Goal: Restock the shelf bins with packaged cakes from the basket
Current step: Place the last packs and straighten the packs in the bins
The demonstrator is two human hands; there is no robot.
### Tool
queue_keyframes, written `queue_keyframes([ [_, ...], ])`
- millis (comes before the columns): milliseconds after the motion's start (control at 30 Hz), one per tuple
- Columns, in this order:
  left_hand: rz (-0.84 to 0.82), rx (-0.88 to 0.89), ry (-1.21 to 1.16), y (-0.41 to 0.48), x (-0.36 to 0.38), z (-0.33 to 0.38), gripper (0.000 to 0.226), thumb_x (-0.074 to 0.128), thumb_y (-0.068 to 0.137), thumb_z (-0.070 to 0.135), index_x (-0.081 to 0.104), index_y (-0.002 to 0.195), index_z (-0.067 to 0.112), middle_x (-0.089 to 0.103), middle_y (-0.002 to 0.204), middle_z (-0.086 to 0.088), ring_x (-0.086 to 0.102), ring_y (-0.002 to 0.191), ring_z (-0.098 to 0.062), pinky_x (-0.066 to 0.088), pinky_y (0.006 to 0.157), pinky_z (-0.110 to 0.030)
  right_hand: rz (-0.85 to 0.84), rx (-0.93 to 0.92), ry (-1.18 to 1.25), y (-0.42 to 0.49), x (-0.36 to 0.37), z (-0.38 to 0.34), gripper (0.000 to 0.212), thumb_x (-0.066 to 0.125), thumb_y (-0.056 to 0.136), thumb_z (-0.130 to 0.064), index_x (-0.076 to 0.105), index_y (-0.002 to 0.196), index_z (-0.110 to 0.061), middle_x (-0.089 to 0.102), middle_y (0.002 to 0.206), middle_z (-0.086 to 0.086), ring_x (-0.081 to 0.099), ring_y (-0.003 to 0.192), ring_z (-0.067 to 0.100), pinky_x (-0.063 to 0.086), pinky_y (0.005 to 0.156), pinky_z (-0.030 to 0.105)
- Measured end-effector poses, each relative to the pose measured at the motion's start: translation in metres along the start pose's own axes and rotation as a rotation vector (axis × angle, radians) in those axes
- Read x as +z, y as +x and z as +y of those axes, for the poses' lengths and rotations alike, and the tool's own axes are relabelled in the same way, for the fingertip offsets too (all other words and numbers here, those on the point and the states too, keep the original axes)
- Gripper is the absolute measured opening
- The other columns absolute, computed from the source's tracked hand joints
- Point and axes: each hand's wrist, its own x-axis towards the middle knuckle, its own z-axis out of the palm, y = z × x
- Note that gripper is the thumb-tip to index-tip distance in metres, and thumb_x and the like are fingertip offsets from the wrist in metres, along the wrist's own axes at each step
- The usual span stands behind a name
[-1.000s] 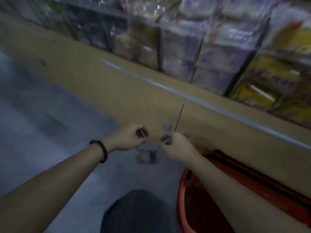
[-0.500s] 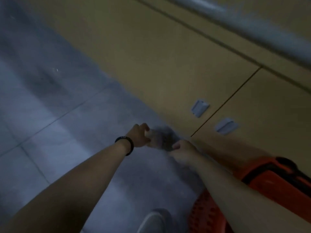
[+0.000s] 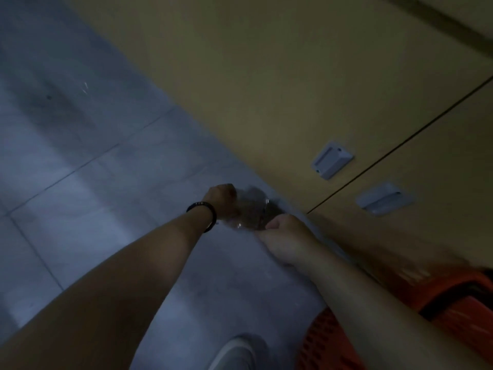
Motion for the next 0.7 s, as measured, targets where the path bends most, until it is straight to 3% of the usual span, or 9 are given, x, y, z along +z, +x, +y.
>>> queue_keyframes([
  [100, -0.016, 0.029, -0.027, -0.022, -0.027, 0.007, 0.011, 0.073, 0.095, 0.02, 0.064, 0.101, 0.019, 0.067, 0.113, -0.008, 0.06, 0.092, -0.026, 0.051, 0.076, -0.034, -0.006, -0.028, 0.036, -0.02, -0.011, -0.009, 0.039, 0.074, 0.083, -0.034, 0.036, 0.085, -0.027, 0.043, 0.083, 0.002, 0.047, 0.073, 0.021, 0.033, 0.065, 0.035],
  [133, -0.005, 0.047, -0.038, -0.033, -0.039, 0.01, 0.012, 0.073, 0.094, 0.019, 0.061, 0.095, 0.021, 0.066, 0.108, -0.006, 0.058, 0.084, -0.022, 0.049, 0.071, -0.032, -0.021, -0.026, 0.035, -0.027, -0.02, -0.013, 0.062, 0.072, 0.082, -0.034, 0.035, 0.128, -0.015, 0.04, 0.094, -0.003, 0.052, 0.075, 0.023, 0.031, 0.068, 0.035],
  [167, 0.01, 0.071, -0.054, -0.044, -0.053, 0.015, 0.016, 0.073, 0.092, 0.018, 0.058, 0.089, 0.023, 0.066, 0.101, -0.004, 0.056, 0.076, -0.018, 0.049, 0.065, -0.03, 0.012, -0.049, 0.043, -0.04, -0.029, -0.021, 0.026, 0.071, 0.084, -0.031, 0.048, 0.09, -0.019, 0.042, 0.096, -0.003, 0.05, 0.081, 0.021, 0.03, 0.071, 0.036],
  [200, 0.023, 0.092, -0.081, -0.057, -0.067, 0.021, 0.022, 0.074, 0.089, 0.019, 0.054, 0.084, 0.024, 0.065, 0.094, -0.003, 0.054, 0.068, -0.015, 0.048, 0.059, -0.029, 0.015, -0.071, 0.047, -0.048, -0.037, -0.022, 0.041, 0.068, 0.089, -0.024, 0.063, 0.116, 0.006, 0.04, 0.14, 0.013, 0.069, 0.094, 0.039, 0.03, 0.072, 0.034],
  [233, 0.032, 0.111, -0.123, -0.071, -0.083, 0.029, 0.027, 0.076, 0.086, 0.02, 0.05, 0.081, 0.024, 0.064, 0.087, -0.003, 0.052, 0.061, -0.014, 0.048, 0.052, -0.029, 0.03, -0.067, 0.038, -0.059, -0.046, -0.024, 0.033, 0.066, 0.094, -0.019, 0.062, 0.117, 0.003, 0.065, 0.121, 0.032, 0.065, 0.115, 0.044, 0.032, 0.071, 0.031],
  [300, 0.001, 0.142, -0.216, -0.103, -0.116, 0.046, 0.034, 0.082, 0.08, 0.014, 0.048, 0.083, 0.022, 0.064, 0.084, -0.007, 0.057, 0.058, -0.019, 0.053, 0.047, -0.029, 0.082, -0.164, 0.023, -0.084, -0.063, -0.032, 0.021, 0.068, 0.096, -0.028, 0.058, 0.113, -0.021, 0.068, 0.109, 0.006, 0.062, 0.086, 0.015, 0.038, 0.06, 0.027],
  [433, -0.084, 0.243, -0.344, -0.173, -0.177, 0.079, 0.045, 0.092, 0.072, 0.004, 0.054, 0.09, 0.019, 0.064, 0.082, -0.003, 0.061, 0.062, -0.022, 0.062, 0.062, -0.048, 0.136, -0.273, 0.059, -0.136, -0.081, -0.054, 0.052, 0.087, 0.08, -0.043, 0.051, 0.117, -0.032, 0.06, 0.1, -0.015, 0.054, 0.081, -0.003, 0.044, 0.06, 0.012],
  [533, -0.087, 0.362, -0.362, -0.227, -0.216, 0.107, 0.049, 0.09, 0.07, -0.004, 0.052, 0.095, 0.015, 0.059, 0.077, -0.001, 0.056, 0.061, -0.018, 0.057, 0.056, -0.04, 0.192, -0.328, 0.134, -0.169, -0.091, -0.067, 0.076, 0.09, 0.053, -0.052, 0.041, 0.11, -0.057, 0.067, 0.105, -0.006, 0.069, 0.091, 0.016, 0.062, 0.08, 0.042],
  [700, -0.041, 0.523, -0.386, -0.312, -0.275, 0.149, 0.059, 0.094, 0.066, -0.01, 0.051, 0.098, 0.013, 0.066, 0.082, -0.02, 0.065, 0.066, -0.026, 0.054, 0.061, -0.046, 0.39, -0.461, 0.129, -0.262, -0.126, -0.082, 0.049, 0.09, 0.077, -0.029, 0.052, 0.107, -0.021, 0.064, 0.079, -0.01, 0.057, 0.062, -0.004, 0.043, 0.054, 0.015],
])
